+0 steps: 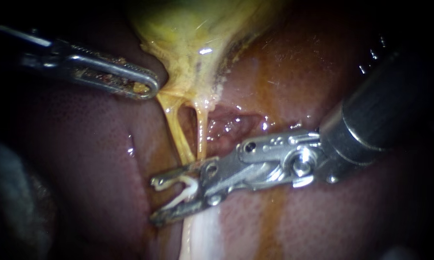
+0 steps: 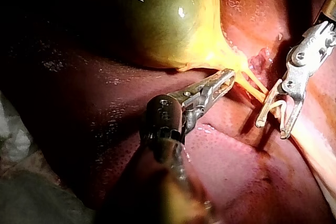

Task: Clipping first clip left tube

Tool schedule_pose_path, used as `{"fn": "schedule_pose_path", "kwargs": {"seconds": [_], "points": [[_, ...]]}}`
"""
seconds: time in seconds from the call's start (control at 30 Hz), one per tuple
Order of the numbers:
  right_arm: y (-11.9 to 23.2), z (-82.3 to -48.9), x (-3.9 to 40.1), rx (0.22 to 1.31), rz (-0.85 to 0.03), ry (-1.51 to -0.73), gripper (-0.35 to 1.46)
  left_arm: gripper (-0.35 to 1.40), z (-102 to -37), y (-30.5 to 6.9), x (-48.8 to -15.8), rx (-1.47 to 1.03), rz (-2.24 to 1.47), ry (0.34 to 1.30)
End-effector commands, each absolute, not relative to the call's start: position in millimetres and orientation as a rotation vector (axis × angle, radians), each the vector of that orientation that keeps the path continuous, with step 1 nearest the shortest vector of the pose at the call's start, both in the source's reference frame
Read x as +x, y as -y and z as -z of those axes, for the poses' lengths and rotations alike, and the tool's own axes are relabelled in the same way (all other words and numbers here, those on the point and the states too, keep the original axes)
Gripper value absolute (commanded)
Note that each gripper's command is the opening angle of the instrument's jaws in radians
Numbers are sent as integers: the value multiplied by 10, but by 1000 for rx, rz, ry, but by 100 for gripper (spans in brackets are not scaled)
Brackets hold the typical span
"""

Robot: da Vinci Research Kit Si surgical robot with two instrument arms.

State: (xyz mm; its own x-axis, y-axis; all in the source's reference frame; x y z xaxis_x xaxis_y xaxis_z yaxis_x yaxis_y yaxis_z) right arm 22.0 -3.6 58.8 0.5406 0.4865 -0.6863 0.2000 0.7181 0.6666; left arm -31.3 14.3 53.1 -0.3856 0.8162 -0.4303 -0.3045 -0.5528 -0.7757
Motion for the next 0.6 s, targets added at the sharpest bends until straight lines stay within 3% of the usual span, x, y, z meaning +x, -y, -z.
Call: {"fn": "schedule_pose_path", "kwargs": {"seconds": [0.03,0.3,0.6], "points": [[35,-587,220,782,-192,-1011,35,-35,-531,-143,-313,-1082,-1995,785],[22,-570,217,774,-209,-1025,38,-35,-532,-144,-313,-1082,-1996,786],[7,-559,185,754,-245,-1070,41,-35,-532,-145,-311,-1083,-1996,787]]}}
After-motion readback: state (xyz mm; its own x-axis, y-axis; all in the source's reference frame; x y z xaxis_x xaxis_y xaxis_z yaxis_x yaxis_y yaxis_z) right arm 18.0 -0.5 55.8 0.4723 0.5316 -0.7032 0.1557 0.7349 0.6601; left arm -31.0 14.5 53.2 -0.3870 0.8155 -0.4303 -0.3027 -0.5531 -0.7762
